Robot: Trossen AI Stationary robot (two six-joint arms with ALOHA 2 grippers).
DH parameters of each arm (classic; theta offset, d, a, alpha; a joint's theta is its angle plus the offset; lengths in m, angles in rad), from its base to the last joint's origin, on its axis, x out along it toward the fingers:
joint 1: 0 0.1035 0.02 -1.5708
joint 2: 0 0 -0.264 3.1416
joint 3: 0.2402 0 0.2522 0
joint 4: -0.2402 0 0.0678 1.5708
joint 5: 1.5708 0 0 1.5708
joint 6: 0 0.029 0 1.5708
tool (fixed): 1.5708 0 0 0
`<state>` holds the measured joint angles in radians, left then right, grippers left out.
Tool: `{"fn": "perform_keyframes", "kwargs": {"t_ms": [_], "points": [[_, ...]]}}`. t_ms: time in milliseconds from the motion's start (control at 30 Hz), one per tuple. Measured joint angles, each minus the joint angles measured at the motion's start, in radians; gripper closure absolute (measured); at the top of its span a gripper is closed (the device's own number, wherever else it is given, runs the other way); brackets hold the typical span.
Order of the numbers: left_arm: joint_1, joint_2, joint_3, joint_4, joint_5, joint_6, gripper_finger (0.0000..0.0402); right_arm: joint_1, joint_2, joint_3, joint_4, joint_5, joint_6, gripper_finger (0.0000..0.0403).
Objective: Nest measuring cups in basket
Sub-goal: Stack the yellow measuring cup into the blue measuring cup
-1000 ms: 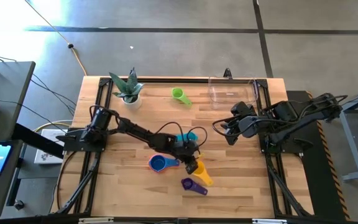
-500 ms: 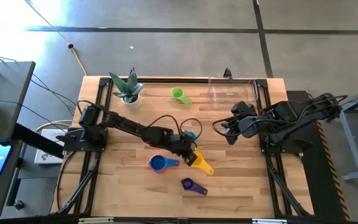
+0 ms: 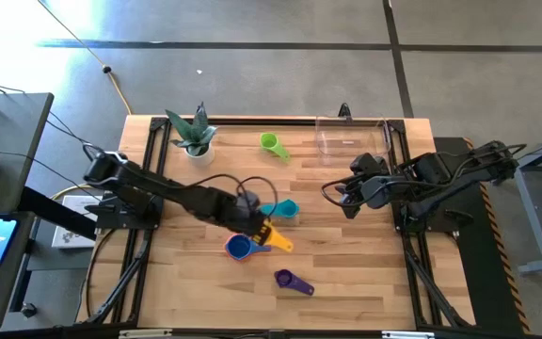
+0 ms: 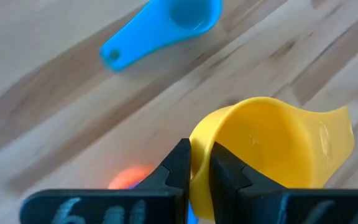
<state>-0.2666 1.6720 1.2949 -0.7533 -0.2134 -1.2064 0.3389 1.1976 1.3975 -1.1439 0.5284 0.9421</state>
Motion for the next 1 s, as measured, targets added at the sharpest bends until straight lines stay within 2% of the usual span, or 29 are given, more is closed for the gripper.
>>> {"fn": "perform_keyframes", "kwargs": {"t_ms": [267, 467, 733, 1000], "points": [[-0.110, -0.038, 0.001, -0.191, -0.063, -0.259, 0.0378, -0.001, 0.000, 0.000, 0.000, 0.021, -0.003, 0.0281], [-0.184, -0.038, -0.006, -0.250, -0.117, -0.419, 0.0378, -0.001, 0.000, 0.000, 0.000, 0.021, -0.008, 0.0281], [-0.224, -0.005, -0.006, -0.304, -0.158, -0.528, 0.0372, -0.001, 0.000, 0.000, 0.002, 0.021, 0.000, 0.0281], [-0.224, 0.056, -0.006, -0.297, -0.158, -0.557, 0.0369, -0.001, 0.000, 0.000, 0.003, 0.019, 0.000, 0.0281]]}}
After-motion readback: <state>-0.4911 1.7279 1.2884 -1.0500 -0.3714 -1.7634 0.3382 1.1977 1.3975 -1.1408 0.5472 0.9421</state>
